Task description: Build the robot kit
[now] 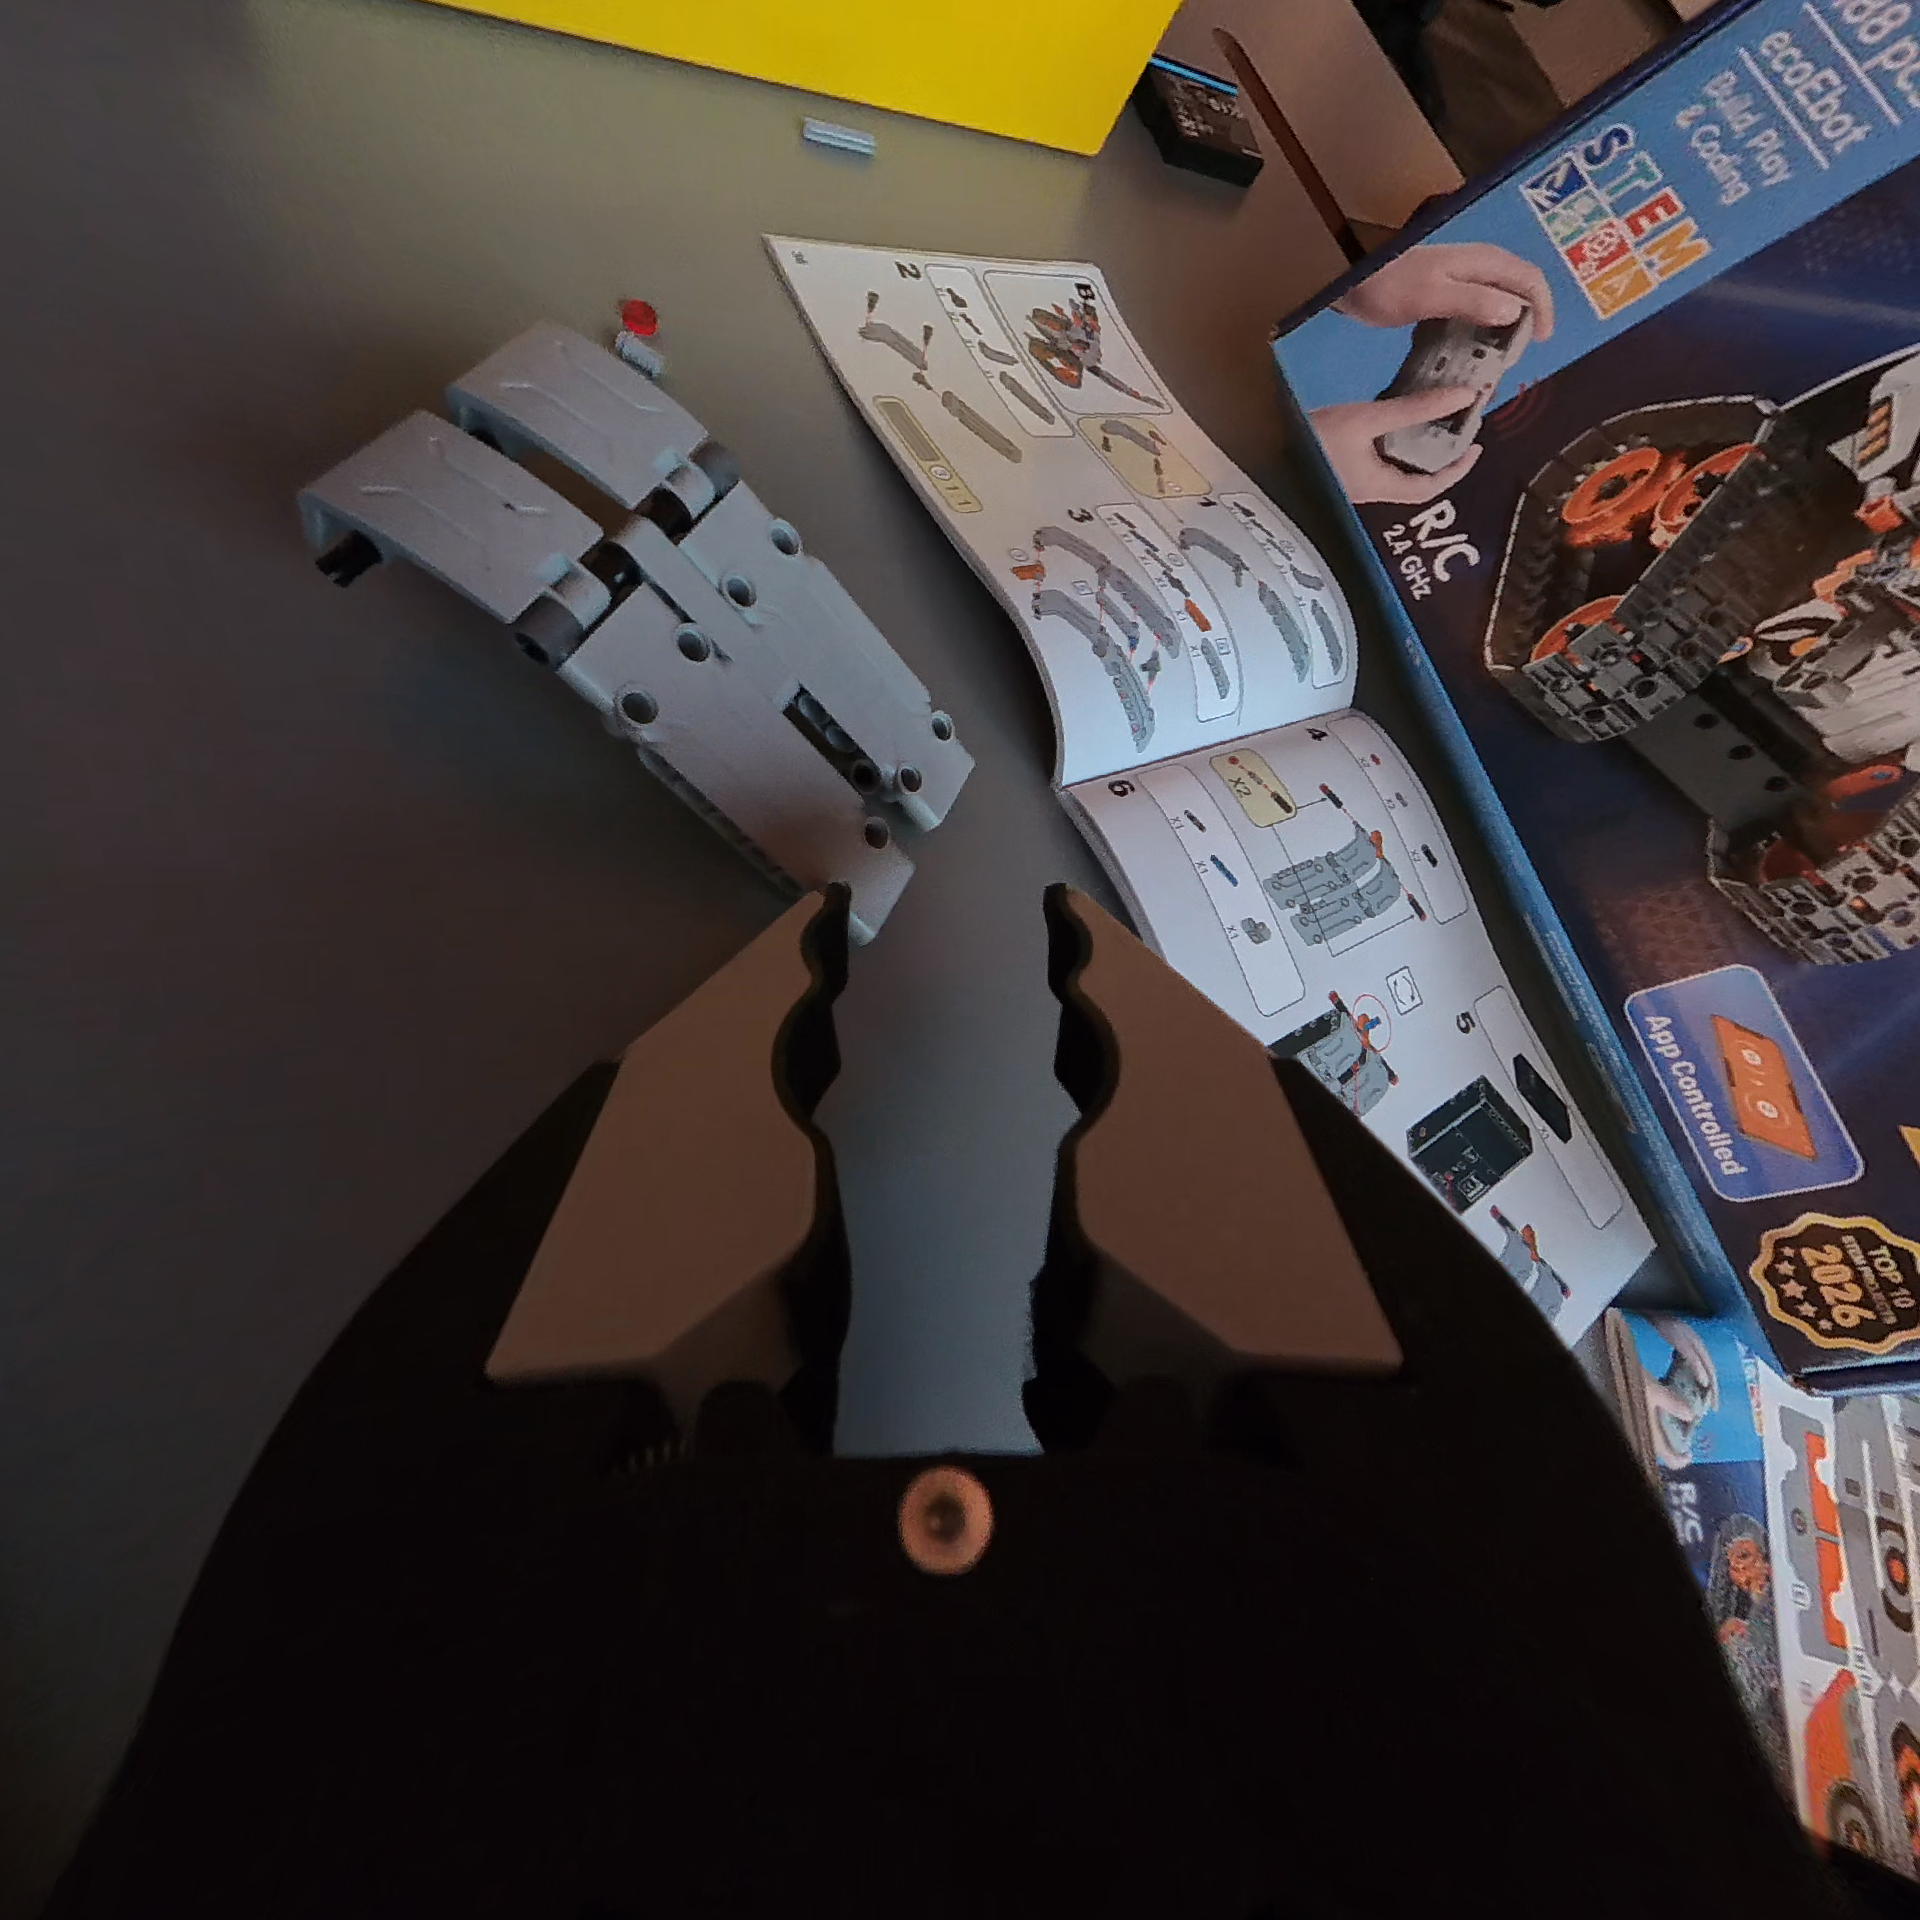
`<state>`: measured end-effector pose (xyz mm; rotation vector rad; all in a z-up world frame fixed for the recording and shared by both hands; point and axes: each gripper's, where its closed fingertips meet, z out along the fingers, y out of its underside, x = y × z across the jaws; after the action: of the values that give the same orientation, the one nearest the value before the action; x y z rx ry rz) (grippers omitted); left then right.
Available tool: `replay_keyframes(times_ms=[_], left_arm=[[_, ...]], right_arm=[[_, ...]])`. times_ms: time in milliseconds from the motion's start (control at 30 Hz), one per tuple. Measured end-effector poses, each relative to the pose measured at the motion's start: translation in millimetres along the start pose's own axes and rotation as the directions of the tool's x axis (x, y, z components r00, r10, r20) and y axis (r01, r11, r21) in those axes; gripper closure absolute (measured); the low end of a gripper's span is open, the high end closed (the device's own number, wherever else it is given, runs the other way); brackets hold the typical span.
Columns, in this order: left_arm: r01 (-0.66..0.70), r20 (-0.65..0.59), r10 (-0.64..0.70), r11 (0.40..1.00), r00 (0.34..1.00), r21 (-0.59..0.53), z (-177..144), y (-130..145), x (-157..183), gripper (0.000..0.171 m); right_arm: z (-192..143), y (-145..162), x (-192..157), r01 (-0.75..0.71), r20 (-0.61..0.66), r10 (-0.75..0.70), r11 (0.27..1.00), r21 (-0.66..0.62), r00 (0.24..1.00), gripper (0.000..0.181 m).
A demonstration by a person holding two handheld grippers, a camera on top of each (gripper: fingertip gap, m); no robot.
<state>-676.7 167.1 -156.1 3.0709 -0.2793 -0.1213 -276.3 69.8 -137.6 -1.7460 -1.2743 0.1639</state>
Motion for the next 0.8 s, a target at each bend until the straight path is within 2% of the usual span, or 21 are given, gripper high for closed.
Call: replay_keyframes(times_ms=[133, 333, 533, 633, 800], left_arm=[[-0.001, -0.010, 0.001, 1.000, 1.000, -0.002, 0, 0, 1, 0.155], [-0.043, -0.036, 0.042, 0.999, 0.998, -0.011, 0, 1, 12, 0.165], [-0.089, -0.037, 0.089, 0.996, 0.995, -0.019, 0, 1, 20, 0.166], [-0.115, -0.111, 0.112, 0.993, 0.987, -0.017, -1, 2, 36, 0.167], [-0.153, -0.090, 0.150, 0.988, 0.985, -0.025, -1, 4, 39, 0.167]], right_arm=[[0, 2, -4, 0.036, 0.002, -0.035, 0.999, -0.022, 0.999, 0.144], [0, 4, -3, 0.001, 0.012, 0.000, 1.000, -0.021, 1.000, 0.144], [1, 6, -5, 0.009, 0.018, -0.008, 0.999, -0.034, 1.000, 0.144], [1, 6, -4, 0.011, 0.015, -0.011, 0.999, -0.033, 1.000, 0.144], [5, 10, -7, 0.002, 0.031, 0.000, 0.999, -0.050, 1.000, 0.144]])
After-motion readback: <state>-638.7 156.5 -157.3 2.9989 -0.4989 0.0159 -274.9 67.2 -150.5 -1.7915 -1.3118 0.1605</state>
